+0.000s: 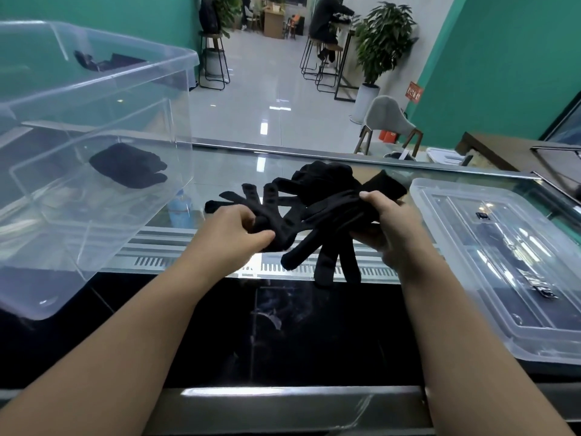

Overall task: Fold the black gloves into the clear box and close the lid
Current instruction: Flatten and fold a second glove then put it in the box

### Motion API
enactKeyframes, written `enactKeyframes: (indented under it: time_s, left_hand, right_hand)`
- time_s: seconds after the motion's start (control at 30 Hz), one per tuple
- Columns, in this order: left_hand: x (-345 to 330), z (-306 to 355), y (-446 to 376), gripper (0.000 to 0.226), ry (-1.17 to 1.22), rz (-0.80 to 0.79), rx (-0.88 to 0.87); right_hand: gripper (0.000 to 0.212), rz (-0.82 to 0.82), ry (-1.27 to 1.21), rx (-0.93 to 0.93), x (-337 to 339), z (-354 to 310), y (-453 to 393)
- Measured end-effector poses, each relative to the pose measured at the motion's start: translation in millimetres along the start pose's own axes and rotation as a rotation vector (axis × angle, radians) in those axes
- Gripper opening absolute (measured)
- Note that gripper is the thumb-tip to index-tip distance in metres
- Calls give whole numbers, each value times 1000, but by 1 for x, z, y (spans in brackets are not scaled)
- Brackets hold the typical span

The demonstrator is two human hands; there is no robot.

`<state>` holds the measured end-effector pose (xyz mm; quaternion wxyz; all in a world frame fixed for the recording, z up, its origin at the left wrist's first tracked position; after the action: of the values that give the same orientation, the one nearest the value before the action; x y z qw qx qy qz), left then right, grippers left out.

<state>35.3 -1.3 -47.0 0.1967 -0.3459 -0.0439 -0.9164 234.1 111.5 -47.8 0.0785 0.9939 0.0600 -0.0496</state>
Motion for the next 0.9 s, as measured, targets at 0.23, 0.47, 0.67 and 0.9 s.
enactKeyframes:
  time_s: [0.23, 0.47, 0.67, 0.9]
  left_hand:
    - [16, 0, -9, 16, 765, 107, 50]
    - [-5, 4, -7, 22, 1123, -164, 171]
    - [-18, -2, 1, 16, 812, -405, 309]
    - [-19, 1, 2, 19, 863, -378, 388]
  right_hand:
    - [44, -5, -176, 63, 0, -3, -3]
    - [17, 35, -79, 395, -15, -10, 9]
    - [26, -57, 295, 655, -27, -9, 19]
    - [12, 30, -7, 334, -24, -5, 12]
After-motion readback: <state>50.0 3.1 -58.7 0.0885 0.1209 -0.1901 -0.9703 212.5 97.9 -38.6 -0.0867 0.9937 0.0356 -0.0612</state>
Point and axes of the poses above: each hand's wrist, its own y-axis away from the middle knuckle, its own x-axis out of the back of the hand, z = x × y, the point moved 3 cm from there along -y, towards the middle knuckle, and after that the axes turned 1 degree about x, right-handed, at the moved point
